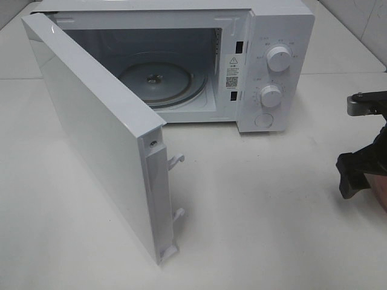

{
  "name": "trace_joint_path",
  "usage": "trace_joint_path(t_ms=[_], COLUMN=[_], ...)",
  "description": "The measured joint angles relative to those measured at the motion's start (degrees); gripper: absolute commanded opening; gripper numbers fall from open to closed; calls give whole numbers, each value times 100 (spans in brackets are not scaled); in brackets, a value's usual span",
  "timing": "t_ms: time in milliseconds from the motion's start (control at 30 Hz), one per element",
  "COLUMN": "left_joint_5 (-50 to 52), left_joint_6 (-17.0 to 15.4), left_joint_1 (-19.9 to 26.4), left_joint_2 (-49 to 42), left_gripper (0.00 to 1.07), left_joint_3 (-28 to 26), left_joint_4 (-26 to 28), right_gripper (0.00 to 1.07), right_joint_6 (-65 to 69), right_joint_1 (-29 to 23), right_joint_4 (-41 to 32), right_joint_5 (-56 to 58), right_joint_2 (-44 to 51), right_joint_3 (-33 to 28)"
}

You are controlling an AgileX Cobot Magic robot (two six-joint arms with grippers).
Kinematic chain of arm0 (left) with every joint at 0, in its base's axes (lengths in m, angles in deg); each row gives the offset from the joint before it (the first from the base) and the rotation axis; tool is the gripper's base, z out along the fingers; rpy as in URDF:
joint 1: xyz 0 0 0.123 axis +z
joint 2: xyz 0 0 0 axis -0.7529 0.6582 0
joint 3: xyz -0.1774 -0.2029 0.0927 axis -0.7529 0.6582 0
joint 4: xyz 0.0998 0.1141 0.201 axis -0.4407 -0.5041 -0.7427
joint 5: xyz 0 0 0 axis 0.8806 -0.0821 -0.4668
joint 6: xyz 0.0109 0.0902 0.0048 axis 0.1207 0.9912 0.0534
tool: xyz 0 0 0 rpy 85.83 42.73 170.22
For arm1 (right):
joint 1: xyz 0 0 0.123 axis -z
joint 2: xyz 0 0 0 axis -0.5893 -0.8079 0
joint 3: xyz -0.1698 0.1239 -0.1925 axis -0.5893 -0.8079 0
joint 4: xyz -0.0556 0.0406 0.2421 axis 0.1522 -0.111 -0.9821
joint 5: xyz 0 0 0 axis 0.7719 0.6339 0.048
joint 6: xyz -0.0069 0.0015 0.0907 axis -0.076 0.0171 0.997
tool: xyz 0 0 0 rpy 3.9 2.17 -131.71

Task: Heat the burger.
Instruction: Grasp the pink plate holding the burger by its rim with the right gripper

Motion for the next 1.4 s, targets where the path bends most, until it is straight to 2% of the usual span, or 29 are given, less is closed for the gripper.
trace_joint_path(t_ms=[500, 767, 800, 867, 900, 933, 967, 1000, 1033, 1067, 1100, 1167, 1200, 1233, 1400], left_joint_5=[0, 0, 0, 0, 0, 0, 0, 0, 0, 0, 0, 0, 0, 0, 0], left_joint_6=[0, 0, 0, 0, 0, 0, 0, 0, 0, 0, 0, 0, 0, 0, 0], left_joint_1=[0, 0, 0, 0, 0, 0, 0, 0, 0, 0, 0, 0, 0, 0, 0], left_joint_2=[0, 0, 0, 0, 0, 0, 0, 0, 0, 0, 0, 0, 0, 0, 0], left_gripper=[90, 90, 90, 90, 90, 90, 90, 90, 90, 90, 90, 90, 90, 90, 90], left_joint_3=[0, 0, 0, 0, 0, 0, 0, 0, 0, 0, 0, 0, 0, 0, 0], left_joint_4=[0, 0, 0, 0, 0, 0, 0, 0, 0, 0, 0, 0, 0, 0, 0], right_gripper=[82, 67, 62, 58, 49, 49, 38, 38, 32, 21, 21, 7, 7, 0, 0], right_joint_6=[0, 0, 0, 0, 0, 0, 23, 23, 40, 92, 92, 155, 155, 160, 160], right_joint_1=[109, 109, 109, 109, 109, 109, 109, 109, 109, 109, 109, 109, 109, 109, 109], right_joint_4=[17, 17, 17, 17, 23, 23, 69, 69, 86, 92, 92, 97, 97, 109, 258], right_joint_5=[-441, -510, -504, -493, -458, -458, -413, -413, -384, -361, -361, -344, -344, -315, -315], right_joint_2=[-607, -796, -837, -842, -842, -842, -842, -842, -842, -842, -842, -842, -842, -842, -831], right_joint_3=[0, 0, 6, 6, 6, 6, 6, 6, 6, 6, 6, 6, 6, 6, 6])
